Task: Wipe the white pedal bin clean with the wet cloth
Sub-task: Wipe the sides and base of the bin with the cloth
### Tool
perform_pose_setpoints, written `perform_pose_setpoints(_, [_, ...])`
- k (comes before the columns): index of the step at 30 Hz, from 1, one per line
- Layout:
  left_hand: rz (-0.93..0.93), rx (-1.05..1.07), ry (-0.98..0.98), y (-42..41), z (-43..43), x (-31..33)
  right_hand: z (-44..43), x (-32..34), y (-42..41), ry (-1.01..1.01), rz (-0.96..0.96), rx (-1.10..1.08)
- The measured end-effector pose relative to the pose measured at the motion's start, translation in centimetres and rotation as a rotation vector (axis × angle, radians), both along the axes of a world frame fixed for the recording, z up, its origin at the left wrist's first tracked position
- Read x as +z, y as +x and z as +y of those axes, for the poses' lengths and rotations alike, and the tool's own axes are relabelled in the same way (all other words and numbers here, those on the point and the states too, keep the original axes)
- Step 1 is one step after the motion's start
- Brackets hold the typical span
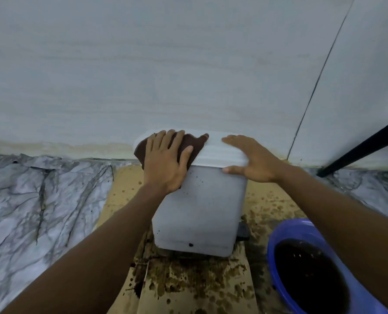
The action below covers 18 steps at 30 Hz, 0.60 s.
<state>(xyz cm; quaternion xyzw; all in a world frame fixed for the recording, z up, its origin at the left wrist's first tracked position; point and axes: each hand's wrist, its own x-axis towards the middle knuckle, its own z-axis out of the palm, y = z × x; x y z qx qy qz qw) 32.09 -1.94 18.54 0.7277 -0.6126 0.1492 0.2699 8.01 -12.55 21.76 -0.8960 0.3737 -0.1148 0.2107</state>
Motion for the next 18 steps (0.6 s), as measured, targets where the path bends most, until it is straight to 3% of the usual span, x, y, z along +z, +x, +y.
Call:
perform_pose_setpoints(11, [-0.024, -0.046, -0.241, -0.7, -3.1, -8.5, -5.7, -1.6, 1.1, 0.024, -0.258, -0.043])
perform_pose_setpoints(18, [-0.008, -0.011, -0.150, -2.1, -3.7, -12.2, -7.7, -2.3, 1.3, 0.062, -0.321, -0.050])
